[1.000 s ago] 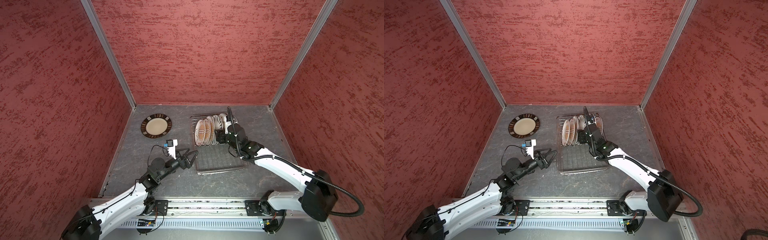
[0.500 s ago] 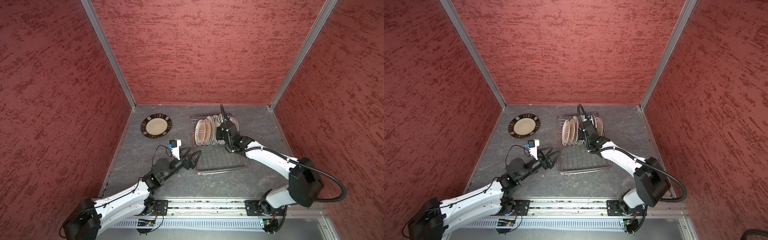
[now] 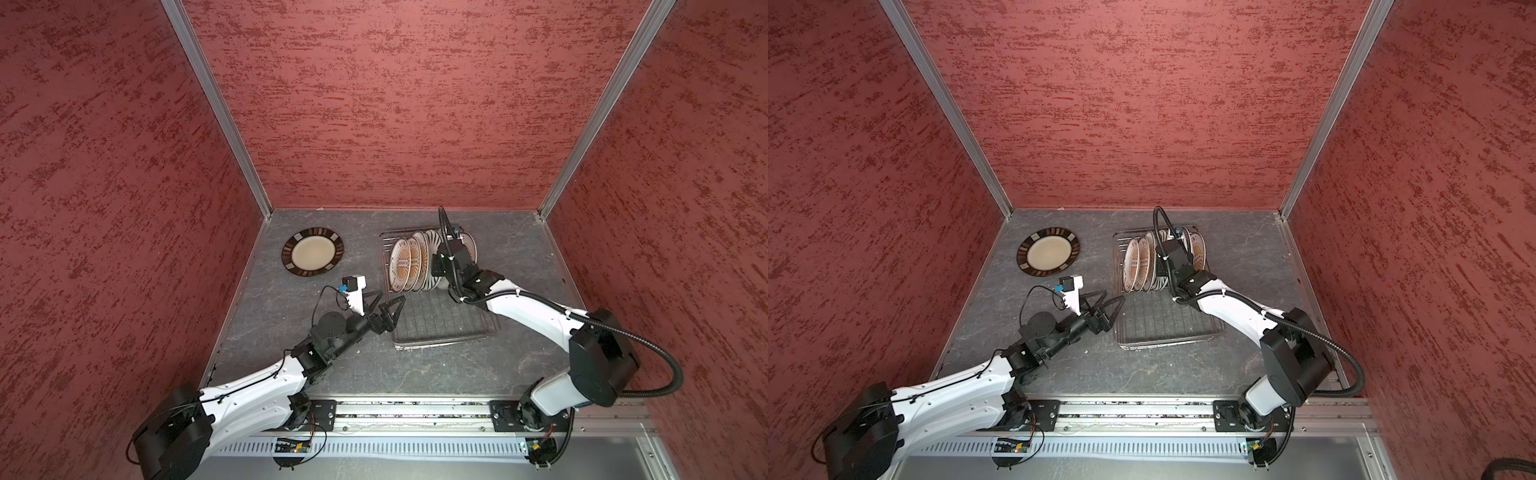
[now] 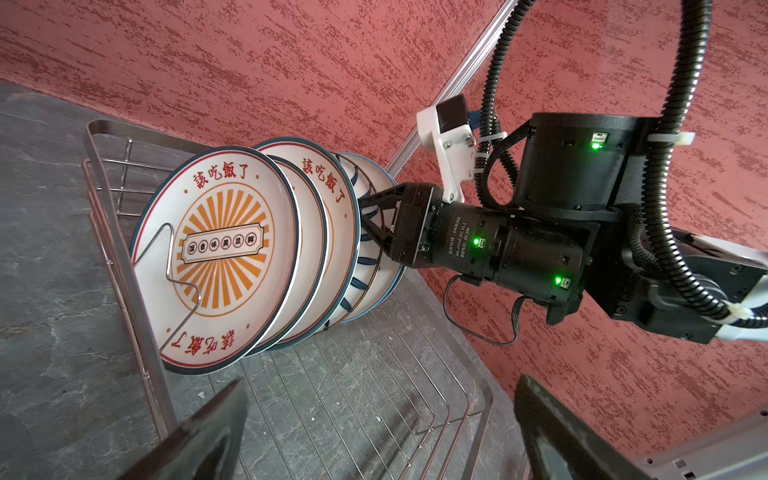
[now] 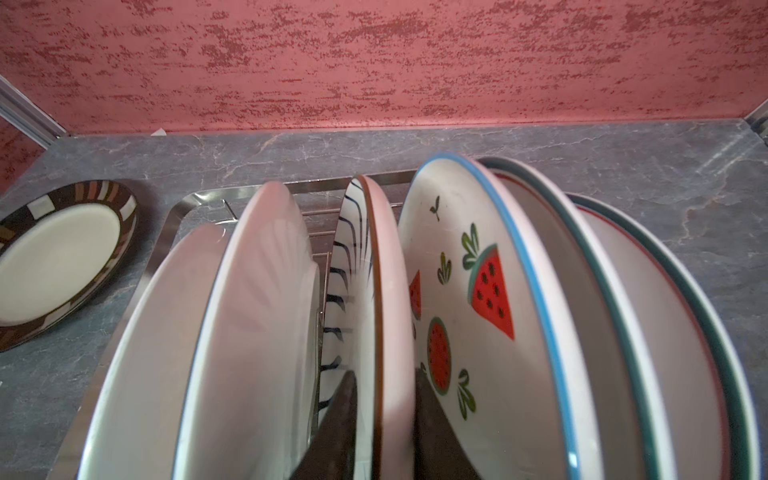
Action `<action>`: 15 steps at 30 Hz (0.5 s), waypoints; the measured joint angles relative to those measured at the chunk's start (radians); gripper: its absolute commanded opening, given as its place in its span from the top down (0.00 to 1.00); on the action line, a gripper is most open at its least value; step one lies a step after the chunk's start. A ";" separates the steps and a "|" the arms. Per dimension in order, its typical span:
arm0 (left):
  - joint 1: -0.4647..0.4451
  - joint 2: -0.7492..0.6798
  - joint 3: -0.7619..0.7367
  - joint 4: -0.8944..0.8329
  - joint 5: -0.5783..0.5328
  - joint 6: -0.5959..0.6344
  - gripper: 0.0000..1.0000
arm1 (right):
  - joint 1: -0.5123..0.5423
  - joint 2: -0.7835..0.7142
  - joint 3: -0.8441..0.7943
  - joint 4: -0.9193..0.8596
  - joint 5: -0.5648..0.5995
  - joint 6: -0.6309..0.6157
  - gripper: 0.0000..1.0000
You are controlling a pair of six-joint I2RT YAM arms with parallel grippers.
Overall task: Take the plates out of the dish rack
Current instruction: 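Reach the right gripper into the rack while the left gripper moves toward the rack, then grasp the blue-striped white plate's top rim with the right gripper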
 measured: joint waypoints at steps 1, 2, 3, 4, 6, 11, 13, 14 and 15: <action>0.000 -0.004 0.000 -0.001 -0.002 0.000 0.01 | 0.000 0.005 0.000 0.007 0.003 0.003 0.74; 0.000 -0.010 -0.001 -0.001 -0.003 0.000 0.01 | 0.000 0.010 0.000 0.011 0.006 0.004 0.75; 0.000 -0.016 -0.002 -0.002 -0.006 0.000 0.01 | 0.000 0.016 0.000 0.015 0.007 0.006 0.75; 0.000 -0.026 -0.002 -0.002 -0.011 0.000 0.01 | 0.000 0.025 0.000 0.018 0.010 0.007 0.76; 0.000 -0.041 -0.003 0.000 -0.021 0.000 0.00 | 0.000 0.041 0.000 0.019 0.016 0.007 0.78; 0.000 -0.058 -0.016 -0.001 -0.045 0.001 0.01 | 0.000 0.067 0.014 0.018 0.039 0.021 0.83; 0.000 -0.058 -0.018 -0.002 -0.054 0.002 0.01 | 0.001 0.076 0.030 0.015 0.043 0.021 0.86; 0.000 -0.057 -0.018 -0.002 -0.056 0.004 0.01 | 0.001 0.078 0.035 0.011 0.047 0.021 0.88; 0.000 -0.056 -0.018 -0.003 -0.060 0.004 0.01 | 0.002 0.081 0.042 0.006 0.049 0.020 0.92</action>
